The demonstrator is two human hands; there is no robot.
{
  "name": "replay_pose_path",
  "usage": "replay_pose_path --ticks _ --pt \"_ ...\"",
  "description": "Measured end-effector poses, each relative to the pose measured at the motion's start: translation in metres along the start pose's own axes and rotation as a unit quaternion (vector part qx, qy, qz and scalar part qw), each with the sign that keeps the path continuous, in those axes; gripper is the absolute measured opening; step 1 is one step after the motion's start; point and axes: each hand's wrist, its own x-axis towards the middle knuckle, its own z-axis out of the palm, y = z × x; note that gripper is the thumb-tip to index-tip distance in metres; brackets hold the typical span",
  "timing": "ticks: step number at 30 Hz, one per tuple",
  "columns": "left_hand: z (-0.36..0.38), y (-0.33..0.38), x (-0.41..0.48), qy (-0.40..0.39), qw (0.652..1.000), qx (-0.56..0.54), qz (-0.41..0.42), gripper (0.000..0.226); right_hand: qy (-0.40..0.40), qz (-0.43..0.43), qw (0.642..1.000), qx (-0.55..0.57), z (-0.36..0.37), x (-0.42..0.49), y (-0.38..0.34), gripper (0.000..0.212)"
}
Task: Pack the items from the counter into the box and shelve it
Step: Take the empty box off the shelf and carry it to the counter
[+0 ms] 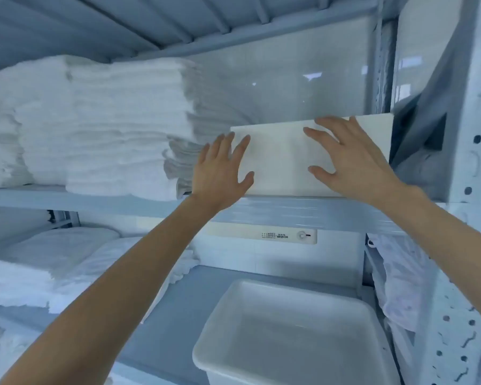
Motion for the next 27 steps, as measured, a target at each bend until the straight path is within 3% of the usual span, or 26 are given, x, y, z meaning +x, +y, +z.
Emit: replay_pose_path --ticks 13,18,27 --pt "0.007 0.01 0.041 0.038 0.999 0.013 0.015 0.076 -0.039 0.051 0.997 -0.039 0.015 0.038 0.029 0.09" --pt "-0.001 0.011 0.04 0.026 1.0 0.016 0.0 0.078 -0.018 0.072 0.997 0.028 0.018 0.048 0.033 0.076" --pt "-0.042 0.017 0.027 0.044 0.998 0.042 0.019 0.083 0.044 0.044 0.998 0.028 0.009 0.039 0.025 0.061"
